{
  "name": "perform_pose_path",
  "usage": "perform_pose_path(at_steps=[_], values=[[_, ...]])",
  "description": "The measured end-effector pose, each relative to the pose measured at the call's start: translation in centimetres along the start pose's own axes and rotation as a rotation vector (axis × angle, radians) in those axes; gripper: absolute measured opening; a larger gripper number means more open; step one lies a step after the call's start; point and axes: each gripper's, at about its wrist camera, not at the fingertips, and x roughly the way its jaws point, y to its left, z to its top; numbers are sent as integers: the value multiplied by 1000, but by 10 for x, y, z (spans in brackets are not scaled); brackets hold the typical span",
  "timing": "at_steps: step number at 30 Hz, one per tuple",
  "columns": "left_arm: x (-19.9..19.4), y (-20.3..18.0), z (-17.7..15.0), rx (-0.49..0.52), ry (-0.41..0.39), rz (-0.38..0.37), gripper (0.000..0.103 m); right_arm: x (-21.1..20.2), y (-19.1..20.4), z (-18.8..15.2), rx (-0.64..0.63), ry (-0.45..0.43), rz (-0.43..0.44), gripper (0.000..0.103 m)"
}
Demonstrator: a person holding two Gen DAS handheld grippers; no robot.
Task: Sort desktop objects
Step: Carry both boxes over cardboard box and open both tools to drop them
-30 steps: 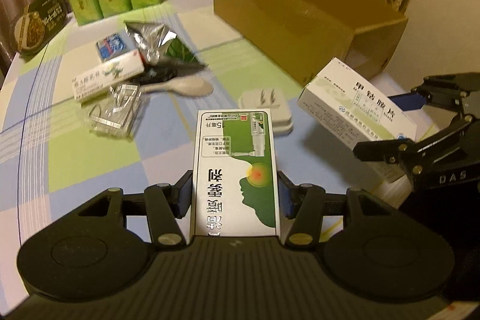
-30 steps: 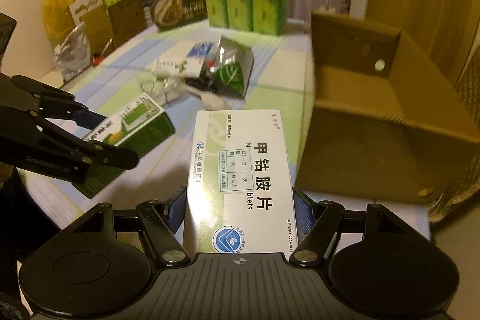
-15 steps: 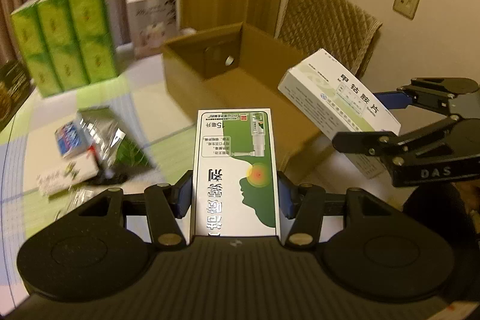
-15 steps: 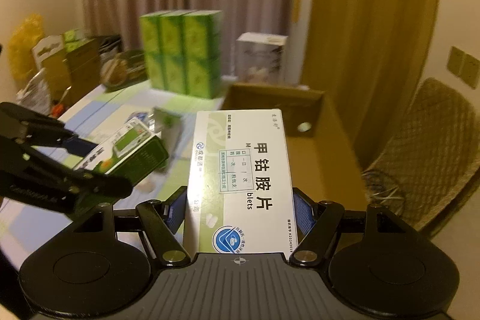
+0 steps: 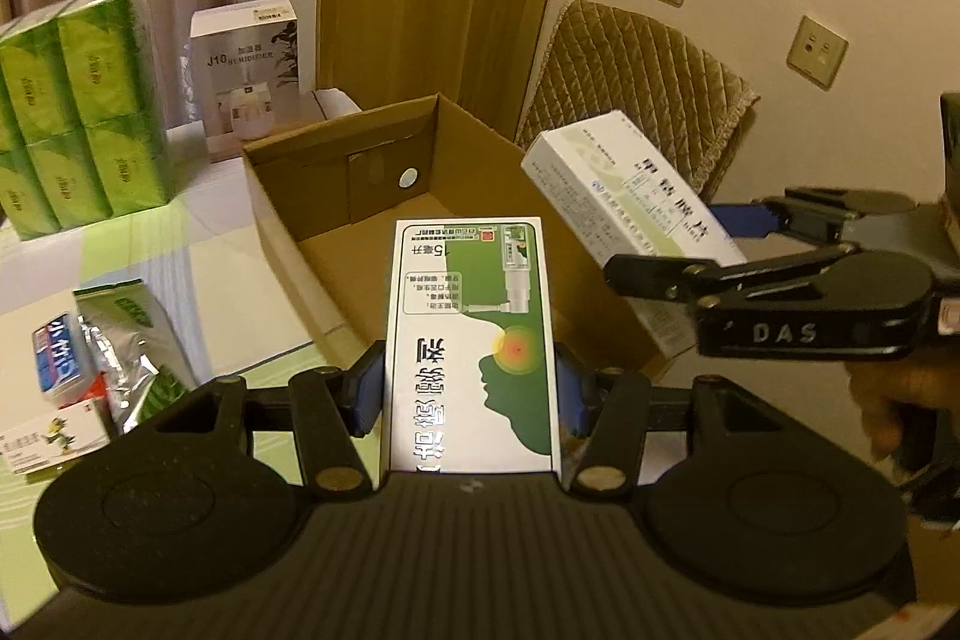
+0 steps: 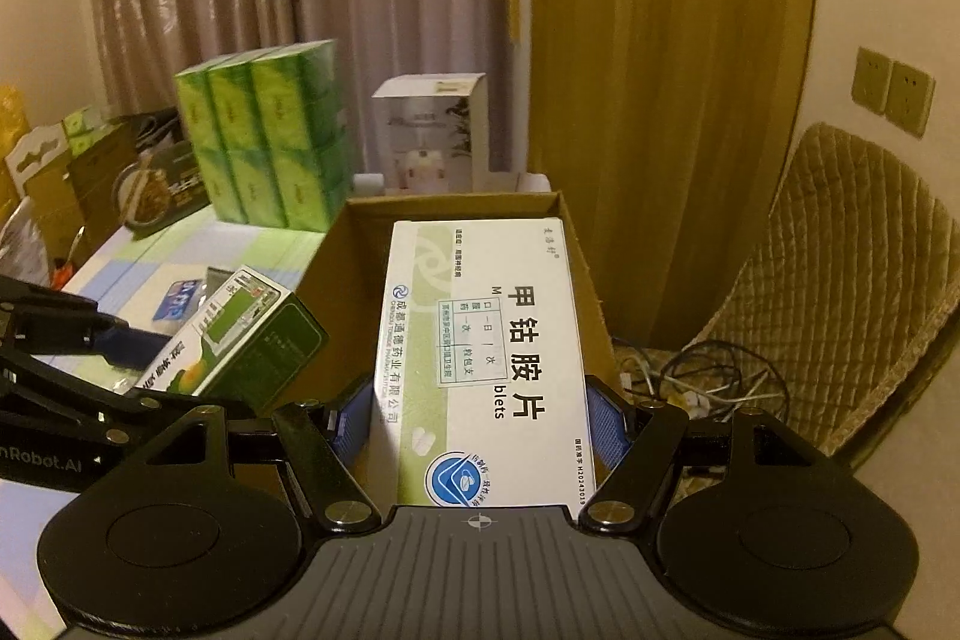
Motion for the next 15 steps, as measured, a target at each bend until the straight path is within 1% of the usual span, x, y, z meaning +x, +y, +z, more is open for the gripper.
perform_pose_path(at_steps=[8, 15], values=[[36, 0, 16, -68, 20, -4, 50, 19, -17, -3, 45, 25, 2, 68], [54, 1, 20, -97, 37, -4, 50, 28, -24, -6, 67, 34, 2, 68]])
